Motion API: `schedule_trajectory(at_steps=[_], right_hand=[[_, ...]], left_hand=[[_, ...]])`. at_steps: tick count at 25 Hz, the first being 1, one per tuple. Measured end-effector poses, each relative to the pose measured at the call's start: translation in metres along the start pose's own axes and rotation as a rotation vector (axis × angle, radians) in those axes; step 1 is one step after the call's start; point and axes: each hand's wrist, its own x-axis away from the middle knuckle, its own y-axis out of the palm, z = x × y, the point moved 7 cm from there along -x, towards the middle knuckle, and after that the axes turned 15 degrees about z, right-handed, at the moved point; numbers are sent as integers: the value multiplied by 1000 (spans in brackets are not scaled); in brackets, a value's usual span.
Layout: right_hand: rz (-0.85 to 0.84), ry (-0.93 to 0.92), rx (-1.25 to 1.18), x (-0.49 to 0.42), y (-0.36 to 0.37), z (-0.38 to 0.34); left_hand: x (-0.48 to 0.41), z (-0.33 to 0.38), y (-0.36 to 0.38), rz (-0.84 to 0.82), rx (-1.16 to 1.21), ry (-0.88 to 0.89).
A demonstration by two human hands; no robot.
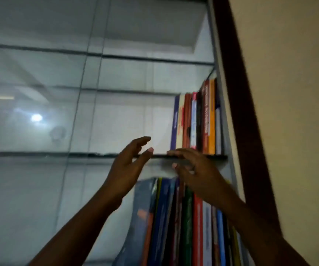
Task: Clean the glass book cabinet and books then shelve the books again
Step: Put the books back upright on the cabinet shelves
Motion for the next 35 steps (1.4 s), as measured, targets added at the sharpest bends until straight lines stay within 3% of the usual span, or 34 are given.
schedule_trajectory(at_steps=[4,10,13,15,18,20,23,27,30,33,35], right_hand=[[-278,166,-212,93,54,-43],[-746,411,-451,275,203,-156],[-981,465,-536,373,291,-265],[-1114,509,-635,429,338,-358],[-1319,547,-728,492,384,-480],[-1440,494,-784,526,409,-561],[-1597,441,-776,586,440,-644],[-1817,483,-619,700,483,-685],[-1951,367,-408,778,520,-696],[-1980,272,-282,797,577,-724],[-2011,231,-342,782,621,-772]], left_hand=[[121,-17,-124,-57,-245,-99],[312,-53,-397,168,-535,-577],[421,-10,-546,471,-498,-838],[470,44,-622,636,-505,-904],[530,106,-712,841,-704,-962],[579,142,-780,1032,-742,-1030],[645,172,-856,1165,-801,-1183],[711,177,-929,1148,-865,-1388],[749,166,-995,1048,-916,-1592],[754,160,-1070,1022,-926,-1678],[743,161,-1116,955,-942,-1682]])
